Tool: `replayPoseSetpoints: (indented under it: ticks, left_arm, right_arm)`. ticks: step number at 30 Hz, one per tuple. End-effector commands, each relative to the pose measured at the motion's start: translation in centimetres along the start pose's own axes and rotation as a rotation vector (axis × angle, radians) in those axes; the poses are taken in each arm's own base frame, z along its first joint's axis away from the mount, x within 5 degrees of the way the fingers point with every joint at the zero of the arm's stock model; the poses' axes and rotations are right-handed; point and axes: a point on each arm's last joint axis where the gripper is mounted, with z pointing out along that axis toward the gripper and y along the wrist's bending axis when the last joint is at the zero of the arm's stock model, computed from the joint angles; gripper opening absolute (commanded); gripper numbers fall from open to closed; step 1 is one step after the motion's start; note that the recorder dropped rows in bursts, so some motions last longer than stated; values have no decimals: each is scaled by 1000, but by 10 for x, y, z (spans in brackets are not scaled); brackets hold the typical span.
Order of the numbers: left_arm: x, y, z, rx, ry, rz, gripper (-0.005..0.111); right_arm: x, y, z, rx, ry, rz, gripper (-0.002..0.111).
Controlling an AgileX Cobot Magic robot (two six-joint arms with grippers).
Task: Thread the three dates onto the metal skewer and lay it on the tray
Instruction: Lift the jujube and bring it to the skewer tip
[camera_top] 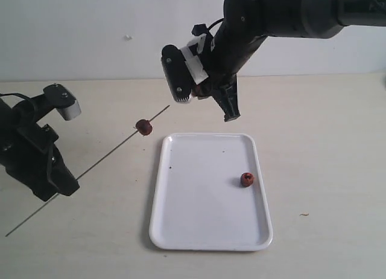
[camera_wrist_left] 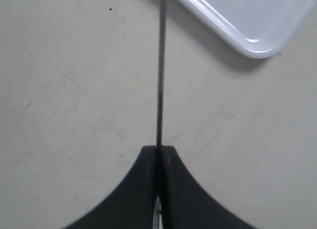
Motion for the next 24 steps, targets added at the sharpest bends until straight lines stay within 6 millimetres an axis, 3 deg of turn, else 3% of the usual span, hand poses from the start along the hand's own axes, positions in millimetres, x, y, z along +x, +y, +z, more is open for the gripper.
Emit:
replayPoseSetpoints:
  ticks: [1, 6, 10, 24]
  left_arm:
    - [-3, 5, 6, 3, -7, -8, 0]
    - [-9, 7, 5, 10, -38, -23, 0]
    - [-10, 10, 5, -13, -50, -14, 0]
    - [-10, 3, 6, 54, -40, 5, 0]
  right_arm:
    - [-5, -5, -11, 6, -70, 83, 22]
    - [-6, -3, -11, -15, -83, 67, 22]
    - [-7, 7, -12, -111, -100, -164, 22]
    - [-18, 1, -12, -25, -109, -254, 22]
